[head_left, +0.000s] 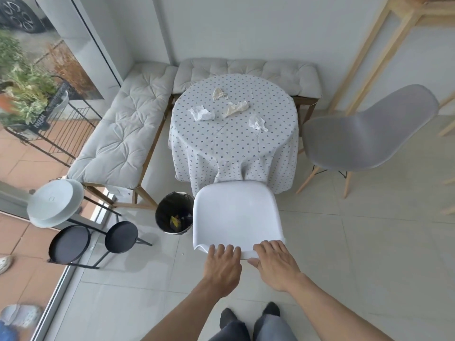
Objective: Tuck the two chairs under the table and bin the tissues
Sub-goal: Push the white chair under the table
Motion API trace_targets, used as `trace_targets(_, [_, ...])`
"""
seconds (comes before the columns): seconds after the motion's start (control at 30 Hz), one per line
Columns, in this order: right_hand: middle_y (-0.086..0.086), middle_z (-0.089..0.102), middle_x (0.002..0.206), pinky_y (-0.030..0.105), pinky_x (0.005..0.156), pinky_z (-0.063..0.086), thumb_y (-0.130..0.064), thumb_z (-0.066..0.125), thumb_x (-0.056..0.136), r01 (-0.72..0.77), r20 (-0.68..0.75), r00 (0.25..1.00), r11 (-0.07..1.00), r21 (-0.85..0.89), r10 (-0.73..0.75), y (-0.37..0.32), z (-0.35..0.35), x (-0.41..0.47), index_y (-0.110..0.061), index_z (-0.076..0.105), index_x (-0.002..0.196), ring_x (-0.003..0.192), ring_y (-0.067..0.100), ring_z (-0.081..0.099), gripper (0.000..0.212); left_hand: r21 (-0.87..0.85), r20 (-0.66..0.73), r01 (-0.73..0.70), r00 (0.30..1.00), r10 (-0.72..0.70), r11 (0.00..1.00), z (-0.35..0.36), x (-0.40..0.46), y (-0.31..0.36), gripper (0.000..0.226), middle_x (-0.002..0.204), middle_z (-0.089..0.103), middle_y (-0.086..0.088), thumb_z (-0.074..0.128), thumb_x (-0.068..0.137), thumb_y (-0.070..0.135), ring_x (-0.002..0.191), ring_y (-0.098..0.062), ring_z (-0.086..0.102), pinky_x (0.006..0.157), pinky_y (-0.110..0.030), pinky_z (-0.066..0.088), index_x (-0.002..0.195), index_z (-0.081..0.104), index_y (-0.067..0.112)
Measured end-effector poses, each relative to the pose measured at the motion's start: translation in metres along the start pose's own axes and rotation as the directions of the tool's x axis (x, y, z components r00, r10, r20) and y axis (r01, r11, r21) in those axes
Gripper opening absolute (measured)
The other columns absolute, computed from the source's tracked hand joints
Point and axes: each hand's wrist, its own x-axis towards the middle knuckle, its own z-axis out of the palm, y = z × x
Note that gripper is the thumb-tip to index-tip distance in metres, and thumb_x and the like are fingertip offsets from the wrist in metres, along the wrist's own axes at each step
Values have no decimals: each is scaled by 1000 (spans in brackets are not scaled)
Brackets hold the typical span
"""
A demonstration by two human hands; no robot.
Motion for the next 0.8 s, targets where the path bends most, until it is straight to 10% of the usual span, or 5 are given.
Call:
trace_targets(0.33, [3,59,123,42,104,38,-59,22,107,-35,-9,999,999,5,35,-2,-25,64,-21,50,132,109,28,53,54,16,-5,29,1000,-29,999,-26,50,-46,40,131,58,-10,36,102,23,121,-38,51,117,-56,26,139,45,13])
trace_targets(0.8, [2,57,108,40,98,43,-57,25,107,-15,-60,998,999,-29,13,30,-32,72,-18,54,119,97,26,51,50,-53,17,-74,997,75,996,-35,89,-42,35,117,60,-11,40,97,16,104,-36,52,98,-47,40,131,48,9])
